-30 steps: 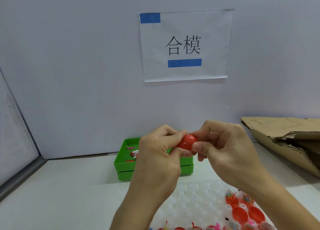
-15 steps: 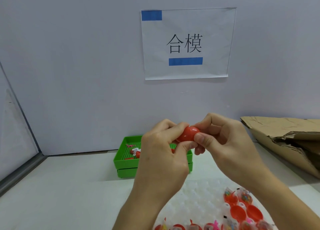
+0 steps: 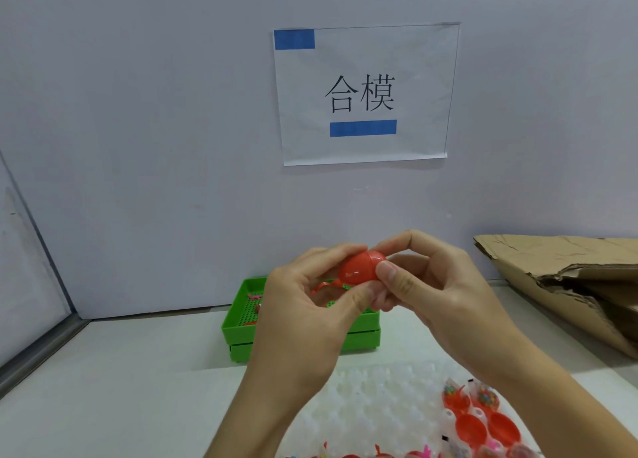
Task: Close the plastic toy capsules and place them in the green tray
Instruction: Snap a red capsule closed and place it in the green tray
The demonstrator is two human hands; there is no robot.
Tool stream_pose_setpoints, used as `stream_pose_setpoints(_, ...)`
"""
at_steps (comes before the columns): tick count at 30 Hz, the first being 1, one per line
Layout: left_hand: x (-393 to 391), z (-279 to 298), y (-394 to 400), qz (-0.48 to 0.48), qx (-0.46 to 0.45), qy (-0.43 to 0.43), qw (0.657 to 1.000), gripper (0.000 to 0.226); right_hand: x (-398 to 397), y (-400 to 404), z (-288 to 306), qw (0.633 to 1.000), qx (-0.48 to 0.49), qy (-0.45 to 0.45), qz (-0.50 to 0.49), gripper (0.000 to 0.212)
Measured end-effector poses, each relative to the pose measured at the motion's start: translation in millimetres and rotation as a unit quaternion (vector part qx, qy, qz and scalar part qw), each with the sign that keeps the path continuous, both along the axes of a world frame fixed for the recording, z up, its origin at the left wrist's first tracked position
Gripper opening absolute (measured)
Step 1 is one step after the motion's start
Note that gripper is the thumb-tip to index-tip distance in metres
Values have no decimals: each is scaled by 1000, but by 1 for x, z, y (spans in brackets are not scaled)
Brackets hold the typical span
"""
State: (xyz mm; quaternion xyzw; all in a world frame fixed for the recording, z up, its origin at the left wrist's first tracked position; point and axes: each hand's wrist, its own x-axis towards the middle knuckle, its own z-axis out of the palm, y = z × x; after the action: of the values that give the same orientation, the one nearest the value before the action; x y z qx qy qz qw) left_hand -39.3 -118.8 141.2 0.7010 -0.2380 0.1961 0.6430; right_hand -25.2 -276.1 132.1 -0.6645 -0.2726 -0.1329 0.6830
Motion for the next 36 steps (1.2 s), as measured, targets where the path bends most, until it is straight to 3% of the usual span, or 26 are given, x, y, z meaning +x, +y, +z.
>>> stream_pose_setpoints(6,3,-1,3,-16,-16,7,1000,38,-1,-2,1,1000,7,10,16,8)
stream_pose_setpoints(11,0,1,-1,-60,-47,41,996,44,-2,-3,3,999,31,17,31,50)
stream_pose_setpoints(21,-2,2,-1,-68,-76,26,994,42,-4,-3,3,999,24,18,37,49)
stream_pose_setpoints(28,-1,2,-2,-11,-66,-5,998,32,-8,1,7,998,-18,-29,-50,5)
stream_pose_setpoints(36,-2,1,-1,40,-9,-18,999,35,-6,1,6,994,-61,-52,-79,22)
